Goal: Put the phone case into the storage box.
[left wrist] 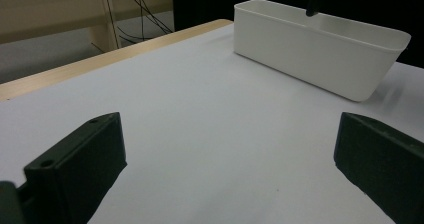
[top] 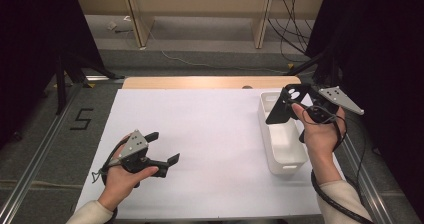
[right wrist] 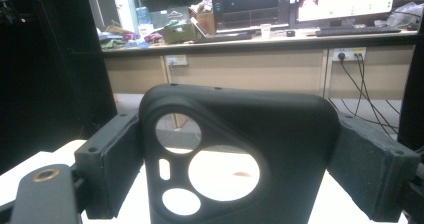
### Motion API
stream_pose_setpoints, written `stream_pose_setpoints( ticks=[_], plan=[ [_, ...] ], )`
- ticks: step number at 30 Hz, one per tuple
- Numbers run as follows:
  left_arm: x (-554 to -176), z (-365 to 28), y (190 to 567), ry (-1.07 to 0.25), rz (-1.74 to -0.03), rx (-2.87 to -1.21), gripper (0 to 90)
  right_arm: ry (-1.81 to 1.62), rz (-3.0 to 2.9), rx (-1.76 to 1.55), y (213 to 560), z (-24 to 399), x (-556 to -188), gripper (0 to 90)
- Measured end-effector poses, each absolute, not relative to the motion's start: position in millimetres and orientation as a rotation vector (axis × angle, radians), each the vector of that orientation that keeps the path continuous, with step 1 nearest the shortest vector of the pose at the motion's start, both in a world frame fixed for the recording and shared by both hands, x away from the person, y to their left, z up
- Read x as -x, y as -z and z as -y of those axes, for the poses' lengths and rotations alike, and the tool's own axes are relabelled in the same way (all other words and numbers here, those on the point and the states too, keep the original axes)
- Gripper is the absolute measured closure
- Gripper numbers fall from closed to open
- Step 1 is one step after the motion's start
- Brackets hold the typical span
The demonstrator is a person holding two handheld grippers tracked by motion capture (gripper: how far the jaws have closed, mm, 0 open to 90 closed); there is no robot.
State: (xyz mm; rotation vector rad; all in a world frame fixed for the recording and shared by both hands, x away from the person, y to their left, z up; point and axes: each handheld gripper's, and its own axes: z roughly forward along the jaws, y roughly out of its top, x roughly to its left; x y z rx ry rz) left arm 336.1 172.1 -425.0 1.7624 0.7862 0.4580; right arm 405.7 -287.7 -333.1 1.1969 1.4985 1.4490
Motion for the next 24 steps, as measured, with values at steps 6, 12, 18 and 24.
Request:
stream_pose_setpoints(
  ticks=[6, 12, 18, 24],
  plan=[
    [-336.0, -172.2, 425.0, -0.457, -0.791, -1.758, 0.0, -1.44, -1.498, -1.204, 334.4, 289.8, -406.8, 15.1],
    [-336.2, -172.2, 425.2, -0.457, -0.791, -1.759, 0.0, -1.433, -1.493, -1.212, 335.3, 292.5, -407.7, 15.1],
    [-336.4, -172.6, 425.2, -0.459, -0.791, -1.761, 0.0, -1.425, -1.493, -1.219, 336.6, 293.8, -408.7, 15.1],
    [-336.4, -172.7, 425.4, -0.458, -0.793, -1.759, 0.0, -1.417, -1.492, -1.221, 337.7, 295.3, -409.5, 15.1]
  ],
)
